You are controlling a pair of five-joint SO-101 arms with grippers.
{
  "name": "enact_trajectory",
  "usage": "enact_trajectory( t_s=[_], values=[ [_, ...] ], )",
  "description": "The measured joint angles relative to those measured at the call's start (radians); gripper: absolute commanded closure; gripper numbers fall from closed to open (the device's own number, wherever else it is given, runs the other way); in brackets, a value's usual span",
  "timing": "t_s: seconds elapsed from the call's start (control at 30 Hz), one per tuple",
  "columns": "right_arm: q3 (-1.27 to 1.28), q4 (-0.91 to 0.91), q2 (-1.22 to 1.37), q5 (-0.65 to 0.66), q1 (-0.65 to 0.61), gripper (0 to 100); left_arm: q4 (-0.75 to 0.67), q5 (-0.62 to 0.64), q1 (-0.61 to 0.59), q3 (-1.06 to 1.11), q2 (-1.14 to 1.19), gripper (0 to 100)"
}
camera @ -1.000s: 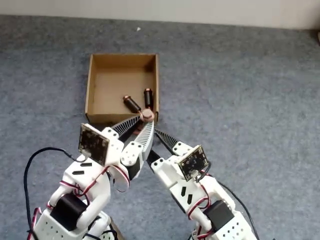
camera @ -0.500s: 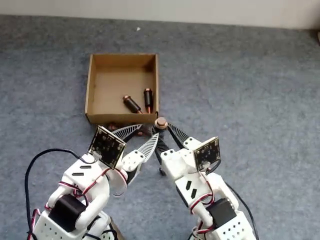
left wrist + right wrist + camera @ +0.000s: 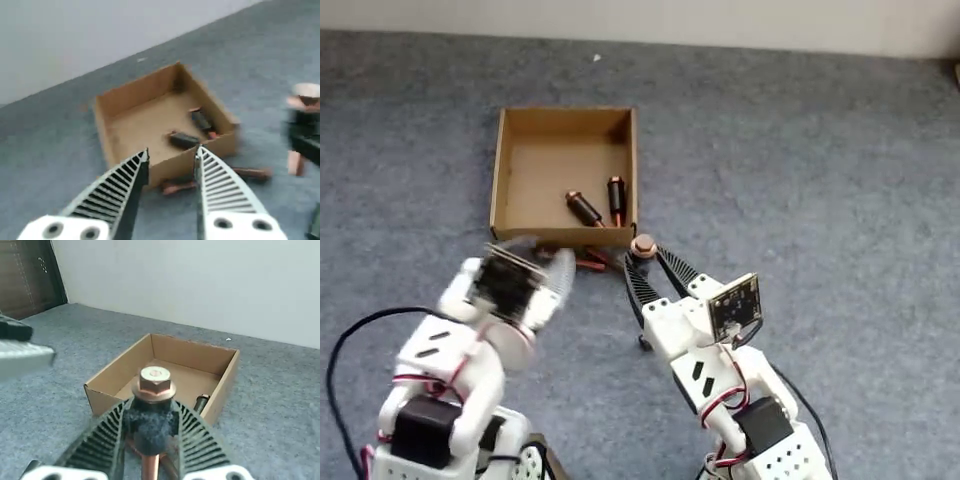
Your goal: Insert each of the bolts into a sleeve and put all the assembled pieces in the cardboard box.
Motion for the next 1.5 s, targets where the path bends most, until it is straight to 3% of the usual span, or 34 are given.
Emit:
enact_trajectory(
  t_s=[0.23,0.4,0.53,0.67,0.83,1.03,1.5],
  values=[
    [0.0,0.0,0.0,0.0,0.0,99.5,-0.005,-0.006,-0.43,0.161,0.002,83],
    [0.0,0.006,0.0,-0.002,0.0,99.5,-0.103,-0.006,-0.537,0.391,0.012,83],
    [-0.002,0.167,-0.002,-0.057,0.0,99.5,-0.193,-0.006,-0.555,0.545,0.012,83],
    [-0.095,0.33,0.049,-0.095,0.002,99.5,-0.247,-0.006,-0.56,0.56,0.014,83],
    [-0.272,0.344,0.267,-0.097,-0.025,99.5,-0.255,-0.074,-0.56,0.562,0.012,83],
    [-0.499,0.212,0.692,-0.094,-0.034,99.5,-0.255,-0.1,-0.56,0.562,0.012,83],
    [-0.827,-0.367,1.467,0.126,-0.037,99.5,-0.255,-0.1,-0.56,0.562,0.012,83]
  ],
)
